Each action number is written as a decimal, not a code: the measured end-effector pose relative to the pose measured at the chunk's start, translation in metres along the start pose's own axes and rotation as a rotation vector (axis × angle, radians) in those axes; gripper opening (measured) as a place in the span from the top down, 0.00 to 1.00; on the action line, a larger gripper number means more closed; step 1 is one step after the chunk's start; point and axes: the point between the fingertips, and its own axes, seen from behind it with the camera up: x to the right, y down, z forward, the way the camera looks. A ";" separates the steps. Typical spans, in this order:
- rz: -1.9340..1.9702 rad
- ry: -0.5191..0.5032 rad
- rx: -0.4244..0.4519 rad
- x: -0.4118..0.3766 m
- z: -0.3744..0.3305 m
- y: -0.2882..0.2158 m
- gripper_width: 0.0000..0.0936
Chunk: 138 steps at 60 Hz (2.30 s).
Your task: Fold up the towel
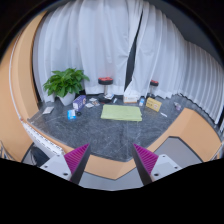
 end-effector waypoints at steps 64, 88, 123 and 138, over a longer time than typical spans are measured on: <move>-0.015 0.054 -0.096 -0.047 0.632 -0.109 0.10; -0.025 0.072 -0.094 -0.032 0.643 -0.118 0.95; 0.079 0.013 -0.074 0.192 0.641 -0.126 0.36; -0.031 0.089 -0.010 0.243 0.588 -0.141 0.09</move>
